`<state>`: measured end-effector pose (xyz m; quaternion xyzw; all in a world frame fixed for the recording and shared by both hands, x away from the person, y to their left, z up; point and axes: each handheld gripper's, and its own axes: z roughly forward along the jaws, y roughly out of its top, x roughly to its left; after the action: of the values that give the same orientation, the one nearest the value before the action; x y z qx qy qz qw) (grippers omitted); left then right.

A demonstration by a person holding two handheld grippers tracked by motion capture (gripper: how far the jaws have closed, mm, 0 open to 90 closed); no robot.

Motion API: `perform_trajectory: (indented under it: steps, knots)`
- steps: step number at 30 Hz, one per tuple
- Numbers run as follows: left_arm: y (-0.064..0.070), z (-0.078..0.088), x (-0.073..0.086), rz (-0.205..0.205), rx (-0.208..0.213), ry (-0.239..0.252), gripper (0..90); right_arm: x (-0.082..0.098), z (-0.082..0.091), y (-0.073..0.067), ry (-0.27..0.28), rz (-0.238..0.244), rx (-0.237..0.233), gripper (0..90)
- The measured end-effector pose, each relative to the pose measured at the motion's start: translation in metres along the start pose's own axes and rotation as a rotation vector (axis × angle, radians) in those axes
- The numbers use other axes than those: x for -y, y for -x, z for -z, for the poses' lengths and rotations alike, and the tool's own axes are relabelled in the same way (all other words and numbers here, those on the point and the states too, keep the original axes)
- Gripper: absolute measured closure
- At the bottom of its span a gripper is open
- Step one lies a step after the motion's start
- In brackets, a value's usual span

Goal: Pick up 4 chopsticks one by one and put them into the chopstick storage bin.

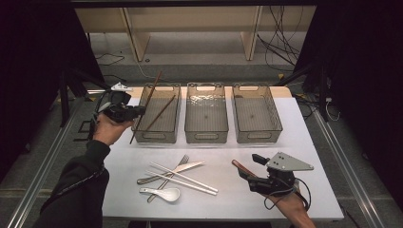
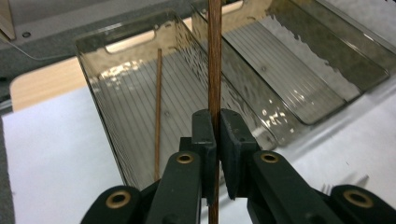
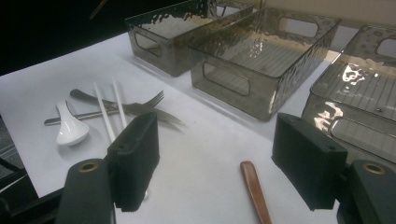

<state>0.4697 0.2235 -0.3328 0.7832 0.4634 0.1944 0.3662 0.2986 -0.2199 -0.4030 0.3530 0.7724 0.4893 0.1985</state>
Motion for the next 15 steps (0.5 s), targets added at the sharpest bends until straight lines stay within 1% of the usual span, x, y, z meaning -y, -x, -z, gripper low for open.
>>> perform_trajectory:
  steps: [6,15]
  knots:
    - [-0.006,-0.011,-0.014,0.003,-0.017,0.024,84.1,0.000,-0.001,0.000,-0.001,0.003,-0.001,32.6]
    - [-0.008,-0.029,-0.029,-0.024,-0.043,0.023,84.0,0.000,0.000,0.000,0.001,0.002,-0.005,32.6]
